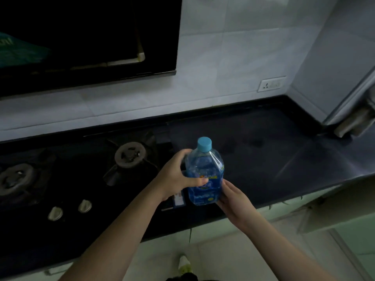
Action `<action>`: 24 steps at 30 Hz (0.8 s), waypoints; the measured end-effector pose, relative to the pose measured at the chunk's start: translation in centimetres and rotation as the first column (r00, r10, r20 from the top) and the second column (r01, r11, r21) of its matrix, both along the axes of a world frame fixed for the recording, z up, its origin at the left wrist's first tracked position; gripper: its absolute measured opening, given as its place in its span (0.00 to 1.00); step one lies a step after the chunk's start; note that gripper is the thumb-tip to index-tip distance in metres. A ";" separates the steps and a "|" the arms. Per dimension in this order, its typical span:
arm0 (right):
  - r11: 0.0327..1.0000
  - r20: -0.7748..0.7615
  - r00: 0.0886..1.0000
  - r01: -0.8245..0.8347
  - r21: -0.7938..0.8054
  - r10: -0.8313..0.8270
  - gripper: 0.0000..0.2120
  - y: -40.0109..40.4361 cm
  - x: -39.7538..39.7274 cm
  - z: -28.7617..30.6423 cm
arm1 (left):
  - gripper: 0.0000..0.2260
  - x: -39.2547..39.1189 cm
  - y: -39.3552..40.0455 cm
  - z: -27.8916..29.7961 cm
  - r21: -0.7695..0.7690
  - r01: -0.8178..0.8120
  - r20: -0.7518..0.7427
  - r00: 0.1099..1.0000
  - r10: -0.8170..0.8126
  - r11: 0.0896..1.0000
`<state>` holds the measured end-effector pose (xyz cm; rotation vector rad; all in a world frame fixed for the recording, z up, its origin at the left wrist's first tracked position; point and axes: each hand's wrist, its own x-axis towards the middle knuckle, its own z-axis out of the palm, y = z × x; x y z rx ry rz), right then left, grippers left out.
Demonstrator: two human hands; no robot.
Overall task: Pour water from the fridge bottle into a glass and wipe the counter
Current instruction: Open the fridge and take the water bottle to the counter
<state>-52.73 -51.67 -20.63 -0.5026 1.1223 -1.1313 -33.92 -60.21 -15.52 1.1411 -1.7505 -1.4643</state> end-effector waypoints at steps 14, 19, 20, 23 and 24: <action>0.992 -0.249 0.960 -0.128 0.021 0.129 0.19 -12.2 -3.3 -3.0 | 0.37 -3.4 -11.7 -6.0 0.022 -0.099 0.004 0.995 0.099 0.995; 0.958 -0.518 0.813 -0.280 0.053 0.266 0.26 -16.2 -6.1 -4.6 | 0.38 -4.3 -14.9 -6.8 0.050 -0.153 -0.003 0.988 0.154 0.987; 0.938 -0.593 0.746 -0.343 0.048 0.303 0.29 -16.8 -6.5 -4.6 | 0.38 -4.5 -15.5 -6.8 0.047 -0.163 0.006 0.987 0.163 0.985; 0.881 -0.699 0.612 -0.471 0.053 0.370 0.36 -19.4 -7.4 -4.6 | 0.37 -4.8 -17.1 -7.1 0.051 -0.196 0.022 0.981 0.195 0.979; 0.874 -0.721 0.588 -0.484 0.052 0.368 0.35 -20.4 -7.6 -4.7 | 0.37 -4.9 -17.5 -7.3 0.058 -0.209 0.025 0.978 0.207 0.976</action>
